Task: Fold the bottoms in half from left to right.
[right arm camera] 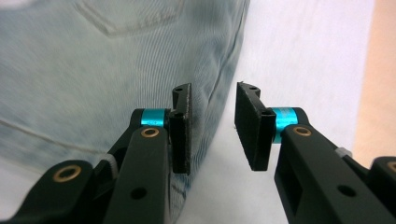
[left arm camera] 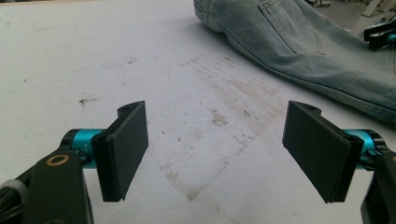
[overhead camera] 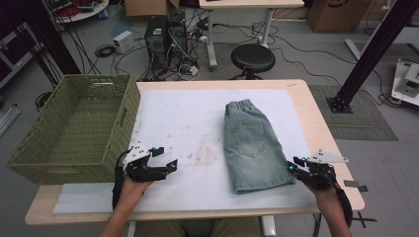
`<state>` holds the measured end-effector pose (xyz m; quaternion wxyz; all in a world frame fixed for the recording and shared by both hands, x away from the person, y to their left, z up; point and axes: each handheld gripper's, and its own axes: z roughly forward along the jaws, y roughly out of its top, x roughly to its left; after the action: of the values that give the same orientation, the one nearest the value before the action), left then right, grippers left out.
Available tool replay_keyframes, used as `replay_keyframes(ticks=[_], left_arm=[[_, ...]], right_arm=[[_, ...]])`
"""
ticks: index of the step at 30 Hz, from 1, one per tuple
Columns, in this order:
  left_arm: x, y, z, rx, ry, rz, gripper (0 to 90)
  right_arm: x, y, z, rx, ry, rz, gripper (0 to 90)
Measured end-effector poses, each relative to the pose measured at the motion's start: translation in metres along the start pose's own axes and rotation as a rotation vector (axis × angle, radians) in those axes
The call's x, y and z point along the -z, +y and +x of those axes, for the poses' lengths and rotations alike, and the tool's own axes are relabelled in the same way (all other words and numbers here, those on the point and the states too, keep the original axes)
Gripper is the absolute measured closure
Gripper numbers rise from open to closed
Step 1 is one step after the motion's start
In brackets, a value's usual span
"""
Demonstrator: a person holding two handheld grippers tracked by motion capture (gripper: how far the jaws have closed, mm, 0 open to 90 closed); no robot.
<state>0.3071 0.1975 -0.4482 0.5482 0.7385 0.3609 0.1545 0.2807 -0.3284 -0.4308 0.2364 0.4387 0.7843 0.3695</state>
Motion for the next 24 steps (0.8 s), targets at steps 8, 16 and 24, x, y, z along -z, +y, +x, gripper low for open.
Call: replay_keyframes(ticks=[8,16,24], left_arm=[[-0.001,0.000,0.000,0.007,-0.002,0.003,22.6],[-0.001,0.000,0.001,0.009,-0.005,0.002,22.5],[-0.001,0.001,0.001,-0.020,0.003,-0.001,22.6]], right_arm=[[0.003,-0.008,0.007,0.091,0.086,0.012,78.5],[0.000,-0.007,0.006,0.074,0.048,0.055,68.3],[-0.006,0.029,0.009,0.029,0.081,-0.109,39.2]])
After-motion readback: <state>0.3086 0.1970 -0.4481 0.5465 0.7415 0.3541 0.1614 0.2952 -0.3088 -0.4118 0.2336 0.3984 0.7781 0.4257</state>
